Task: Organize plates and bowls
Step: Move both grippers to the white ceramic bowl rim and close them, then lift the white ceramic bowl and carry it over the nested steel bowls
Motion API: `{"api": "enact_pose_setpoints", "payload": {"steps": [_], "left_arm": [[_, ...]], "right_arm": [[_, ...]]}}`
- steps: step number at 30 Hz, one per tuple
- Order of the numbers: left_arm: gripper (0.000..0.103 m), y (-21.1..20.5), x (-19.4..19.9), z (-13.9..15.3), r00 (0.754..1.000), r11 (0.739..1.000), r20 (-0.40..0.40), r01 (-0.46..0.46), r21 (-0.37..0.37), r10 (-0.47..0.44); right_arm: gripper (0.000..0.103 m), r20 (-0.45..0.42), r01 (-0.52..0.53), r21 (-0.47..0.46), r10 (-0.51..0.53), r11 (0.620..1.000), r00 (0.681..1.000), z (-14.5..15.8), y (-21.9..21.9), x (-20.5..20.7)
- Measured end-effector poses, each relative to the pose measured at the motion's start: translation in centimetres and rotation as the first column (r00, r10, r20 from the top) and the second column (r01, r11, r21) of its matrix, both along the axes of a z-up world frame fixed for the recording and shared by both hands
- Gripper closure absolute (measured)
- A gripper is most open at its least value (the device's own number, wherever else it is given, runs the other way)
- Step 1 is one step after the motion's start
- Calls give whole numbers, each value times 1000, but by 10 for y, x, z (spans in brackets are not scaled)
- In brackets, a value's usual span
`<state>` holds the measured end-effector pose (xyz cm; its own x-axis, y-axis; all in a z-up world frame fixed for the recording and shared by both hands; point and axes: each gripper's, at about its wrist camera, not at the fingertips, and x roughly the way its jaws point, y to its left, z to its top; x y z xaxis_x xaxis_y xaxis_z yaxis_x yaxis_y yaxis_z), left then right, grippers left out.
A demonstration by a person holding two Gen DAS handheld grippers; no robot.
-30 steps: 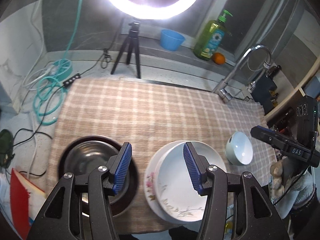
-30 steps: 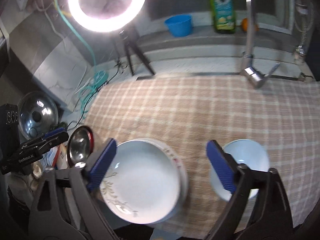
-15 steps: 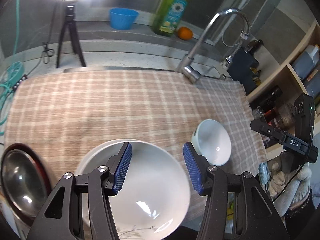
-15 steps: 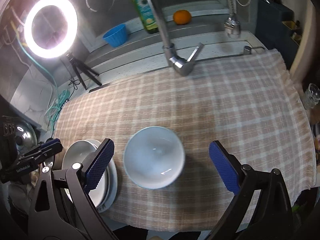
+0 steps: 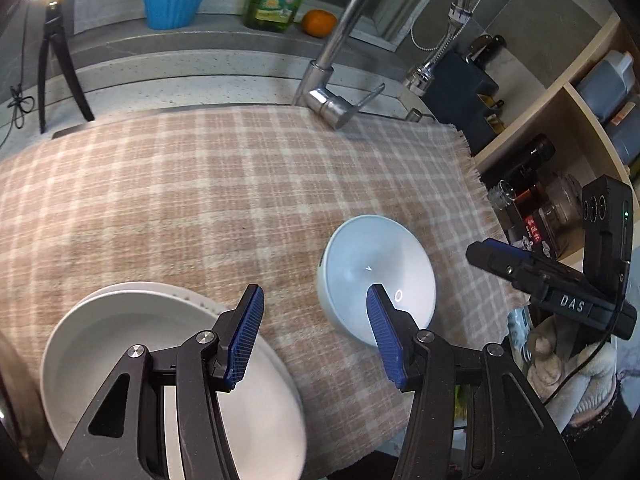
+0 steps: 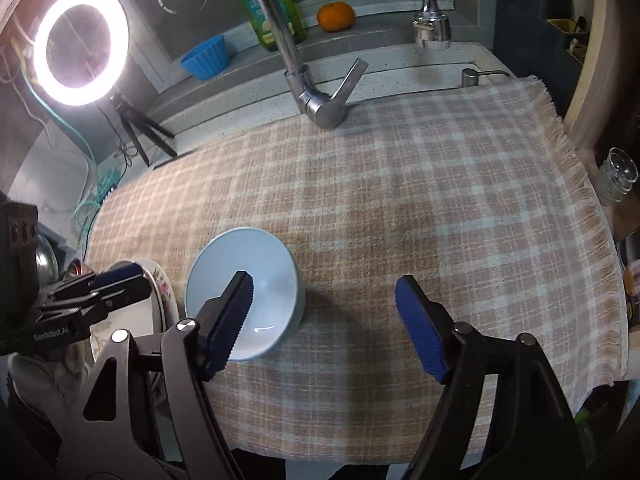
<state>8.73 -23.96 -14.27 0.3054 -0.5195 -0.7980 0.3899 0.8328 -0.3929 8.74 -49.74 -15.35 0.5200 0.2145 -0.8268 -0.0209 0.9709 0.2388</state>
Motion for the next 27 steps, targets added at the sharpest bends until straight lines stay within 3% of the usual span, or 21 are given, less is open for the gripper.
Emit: {"api": "enact_pose_setpoints", "payload": {"steps": [4,7,13,27], "left_arm": [[55,-11,0,-9,1000,1000,-17,13,1,-13],[67,-15,3,-15,999,1000,-38,15,3,-14],[77,-19,8,-26,998,1000,-69,7,16,-6],[92,-29,15,-36,996,1000,-91,23,7,-22]], "right_arm": [[38,-13,-51,-14,50,999,999,-6,9,2],[46,-41,-78,-16,77,997,996,-14,14,5],[57,-97,-92,13,93,996,991,-32,15,12],[91,-151,-90,105,106,990,983,-49,15,17]]}}
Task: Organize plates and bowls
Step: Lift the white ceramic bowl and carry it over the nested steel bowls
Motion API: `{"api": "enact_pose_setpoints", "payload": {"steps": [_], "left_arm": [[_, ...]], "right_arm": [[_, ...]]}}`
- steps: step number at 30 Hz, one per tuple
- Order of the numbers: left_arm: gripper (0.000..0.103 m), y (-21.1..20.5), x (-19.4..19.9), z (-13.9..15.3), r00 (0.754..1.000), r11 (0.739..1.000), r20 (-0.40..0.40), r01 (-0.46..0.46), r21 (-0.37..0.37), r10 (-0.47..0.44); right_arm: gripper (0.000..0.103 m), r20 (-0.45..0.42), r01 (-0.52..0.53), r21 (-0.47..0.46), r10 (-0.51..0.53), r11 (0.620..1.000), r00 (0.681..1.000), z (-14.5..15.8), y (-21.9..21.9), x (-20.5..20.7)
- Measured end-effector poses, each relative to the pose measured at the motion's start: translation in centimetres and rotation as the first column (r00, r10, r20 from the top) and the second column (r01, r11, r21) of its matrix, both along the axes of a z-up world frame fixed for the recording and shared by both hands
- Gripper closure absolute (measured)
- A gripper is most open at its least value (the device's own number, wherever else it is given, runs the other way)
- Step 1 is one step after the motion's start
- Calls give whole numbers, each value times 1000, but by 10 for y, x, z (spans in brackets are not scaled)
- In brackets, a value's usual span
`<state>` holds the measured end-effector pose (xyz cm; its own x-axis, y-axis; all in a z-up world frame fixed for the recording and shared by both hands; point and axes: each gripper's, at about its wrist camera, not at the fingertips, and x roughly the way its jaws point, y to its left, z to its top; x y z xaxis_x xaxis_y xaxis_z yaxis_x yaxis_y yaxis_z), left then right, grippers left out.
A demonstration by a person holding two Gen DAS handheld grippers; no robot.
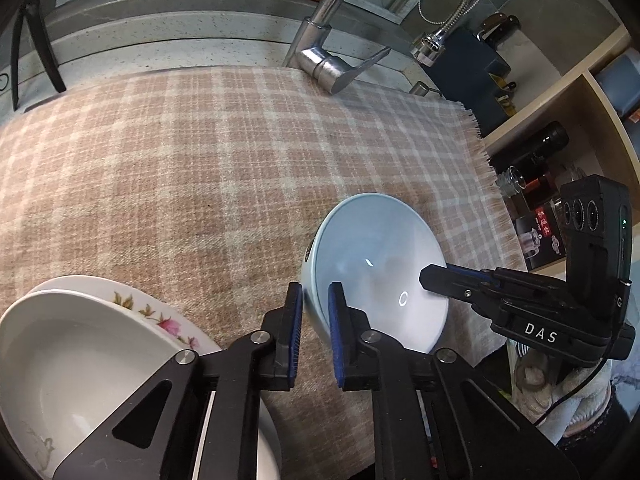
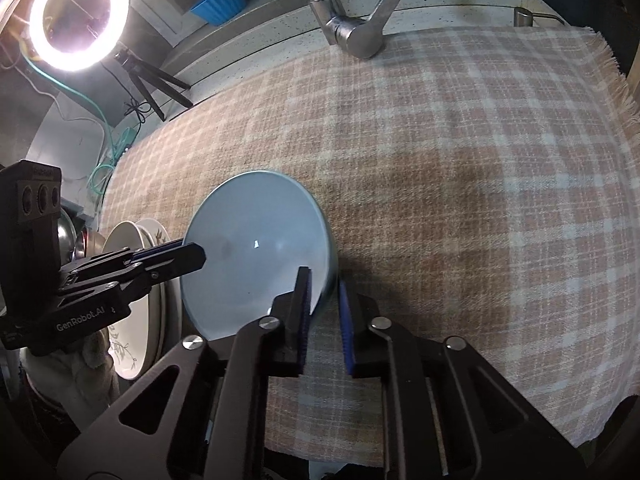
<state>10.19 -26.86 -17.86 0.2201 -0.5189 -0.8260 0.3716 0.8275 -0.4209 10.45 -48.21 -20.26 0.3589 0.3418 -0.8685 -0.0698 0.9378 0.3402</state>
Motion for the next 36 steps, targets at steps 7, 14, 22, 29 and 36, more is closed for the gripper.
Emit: {"api": "enact_pose_setpoints", "payload": {"steps": [7,14,22,29,36], "left_arm": [[92,2,-2,1,1000,1000,-3,-6,-13,6],[92,17,-7,18,999,998,15,-30,-48,30],[92,55,-14,49,995,994,60,-78,-79,83],[92,106,-22,67,985,987,85,-144,-76,150],[92,169,-35,79,967,971,97,-230,-72,236]], "right_arm": [[91,-5,6,-6,-6,1000,1000,3,2,2],[92,18,-3,-7,3,1000,1000,21,8,2],[92,68,-55,-17,56,998,996,54,41,3],[92,100,-125,-11,125,992,987,75,94,5],[92,120,-215,3,213,977,970,87,159,4]]}}
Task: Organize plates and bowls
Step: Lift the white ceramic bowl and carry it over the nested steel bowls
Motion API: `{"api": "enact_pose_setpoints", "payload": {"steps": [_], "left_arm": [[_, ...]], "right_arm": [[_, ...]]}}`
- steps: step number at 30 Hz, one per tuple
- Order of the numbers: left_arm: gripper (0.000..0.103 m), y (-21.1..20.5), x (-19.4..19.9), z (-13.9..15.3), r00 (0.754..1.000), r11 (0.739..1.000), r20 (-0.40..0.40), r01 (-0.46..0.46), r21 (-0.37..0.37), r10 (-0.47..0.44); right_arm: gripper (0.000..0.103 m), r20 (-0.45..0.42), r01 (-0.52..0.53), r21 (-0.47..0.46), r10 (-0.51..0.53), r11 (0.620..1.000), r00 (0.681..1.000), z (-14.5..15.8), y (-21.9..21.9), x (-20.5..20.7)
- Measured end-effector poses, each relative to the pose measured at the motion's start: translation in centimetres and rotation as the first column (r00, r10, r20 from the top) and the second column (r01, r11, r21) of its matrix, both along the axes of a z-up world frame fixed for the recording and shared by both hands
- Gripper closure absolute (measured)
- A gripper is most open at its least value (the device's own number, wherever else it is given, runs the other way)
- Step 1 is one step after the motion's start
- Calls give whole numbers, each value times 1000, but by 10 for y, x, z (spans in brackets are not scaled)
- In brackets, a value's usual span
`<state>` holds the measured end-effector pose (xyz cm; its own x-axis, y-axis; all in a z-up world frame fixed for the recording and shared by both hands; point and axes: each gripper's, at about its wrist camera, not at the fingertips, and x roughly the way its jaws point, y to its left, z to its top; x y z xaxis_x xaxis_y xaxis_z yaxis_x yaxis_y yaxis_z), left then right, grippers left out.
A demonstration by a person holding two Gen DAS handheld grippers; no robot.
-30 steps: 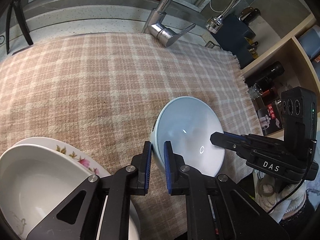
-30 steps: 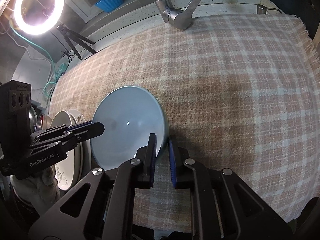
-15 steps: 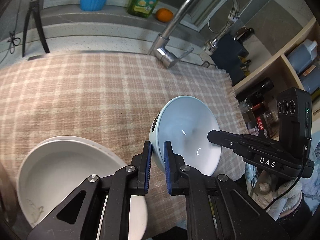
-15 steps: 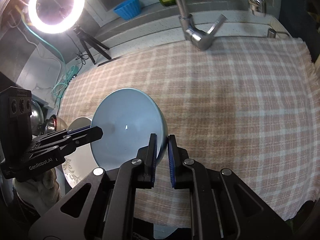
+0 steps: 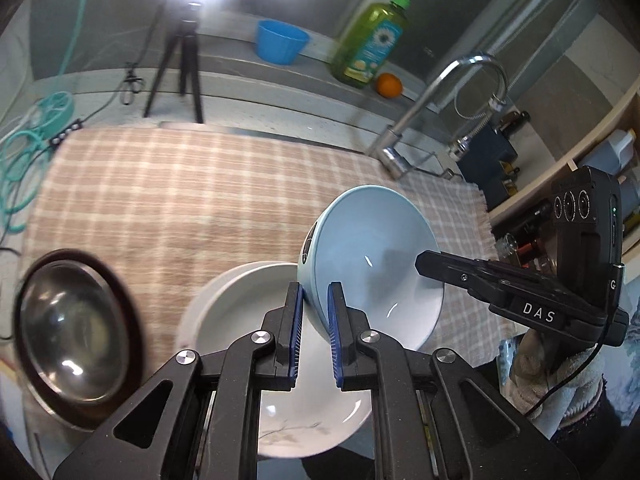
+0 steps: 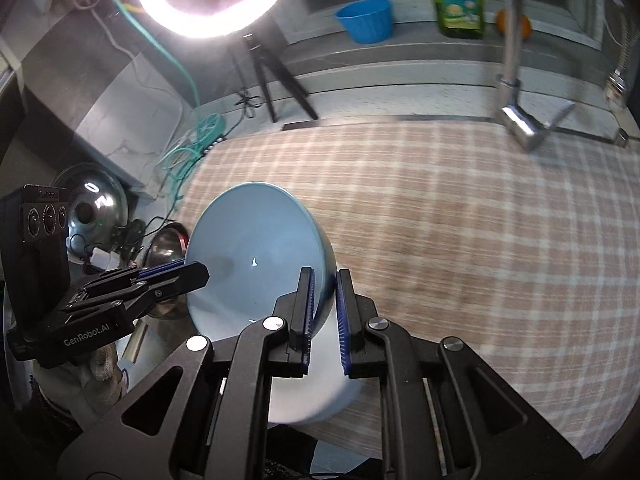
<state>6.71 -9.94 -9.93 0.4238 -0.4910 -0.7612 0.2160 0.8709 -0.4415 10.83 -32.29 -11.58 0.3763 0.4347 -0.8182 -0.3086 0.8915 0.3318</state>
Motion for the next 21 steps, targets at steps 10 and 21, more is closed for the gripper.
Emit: {"api": "enact_pose_setpoints", "payload": {"steps": [10,21], "left_arm": [[92,86,-21,1,989,989,-15,-145,-12,145],[92,147,-37,-2,970,971,-30,-240,12,240]], "right_arm": [[92,1,-145,5,145,989,989,0,97,-2],[92,-45,-254,-5,254,967,966,-14,173,0]]}}
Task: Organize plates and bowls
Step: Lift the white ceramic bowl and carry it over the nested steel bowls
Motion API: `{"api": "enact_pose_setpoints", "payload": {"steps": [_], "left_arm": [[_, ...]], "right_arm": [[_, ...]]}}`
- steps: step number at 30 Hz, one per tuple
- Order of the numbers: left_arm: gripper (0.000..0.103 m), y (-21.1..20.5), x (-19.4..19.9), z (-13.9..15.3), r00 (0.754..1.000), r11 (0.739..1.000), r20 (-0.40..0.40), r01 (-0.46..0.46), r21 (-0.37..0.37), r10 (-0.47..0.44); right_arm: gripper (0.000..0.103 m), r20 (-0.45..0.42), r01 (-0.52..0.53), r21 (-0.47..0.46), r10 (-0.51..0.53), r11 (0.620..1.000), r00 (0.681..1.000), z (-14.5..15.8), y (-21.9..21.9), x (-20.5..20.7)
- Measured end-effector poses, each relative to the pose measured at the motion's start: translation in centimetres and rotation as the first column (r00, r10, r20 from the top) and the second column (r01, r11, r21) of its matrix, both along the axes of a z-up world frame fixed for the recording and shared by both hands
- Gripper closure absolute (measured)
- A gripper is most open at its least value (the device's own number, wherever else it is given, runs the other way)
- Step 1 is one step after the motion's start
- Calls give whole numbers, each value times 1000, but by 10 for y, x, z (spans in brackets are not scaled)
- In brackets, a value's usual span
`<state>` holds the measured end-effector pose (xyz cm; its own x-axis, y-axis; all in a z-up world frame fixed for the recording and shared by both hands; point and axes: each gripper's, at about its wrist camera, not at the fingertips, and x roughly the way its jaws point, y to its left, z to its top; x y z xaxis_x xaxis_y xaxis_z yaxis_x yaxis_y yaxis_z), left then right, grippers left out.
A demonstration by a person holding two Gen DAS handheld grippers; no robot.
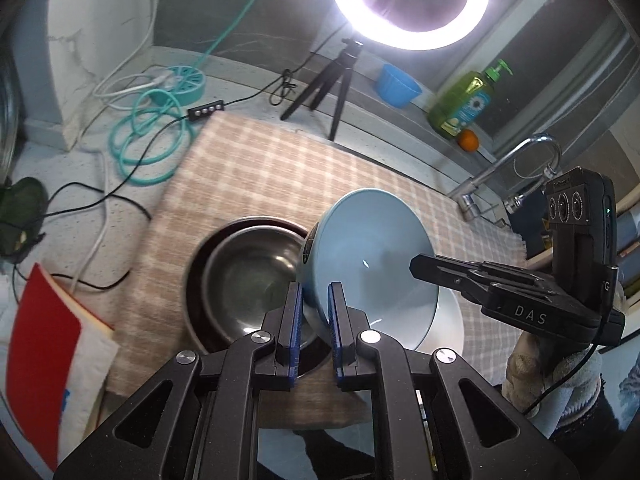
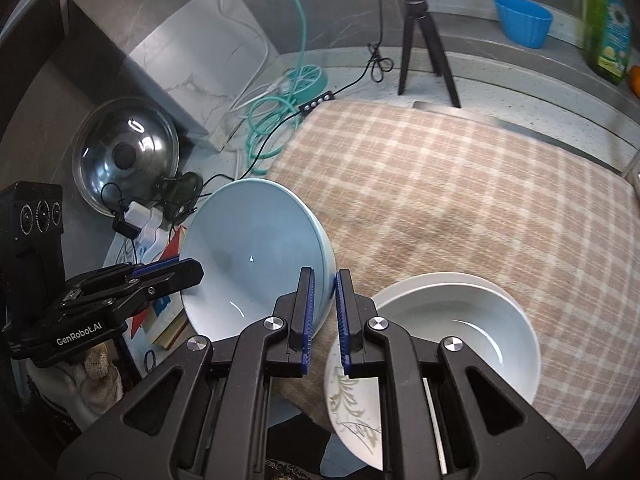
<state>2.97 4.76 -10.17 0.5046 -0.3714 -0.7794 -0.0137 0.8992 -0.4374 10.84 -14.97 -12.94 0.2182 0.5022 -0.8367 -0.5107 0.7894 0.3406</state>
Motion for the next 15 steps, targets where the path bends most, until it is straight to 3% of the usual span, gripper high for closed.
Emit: {"api": "enact_pose_setpoints", "payload": {"steps": [15], "left_arm": [[92,40,2,-30,995,998,-88,-53,-42,49]], "right_arm": [[92,-52,-47,-70,44,996,998,-30,50,4]]}}
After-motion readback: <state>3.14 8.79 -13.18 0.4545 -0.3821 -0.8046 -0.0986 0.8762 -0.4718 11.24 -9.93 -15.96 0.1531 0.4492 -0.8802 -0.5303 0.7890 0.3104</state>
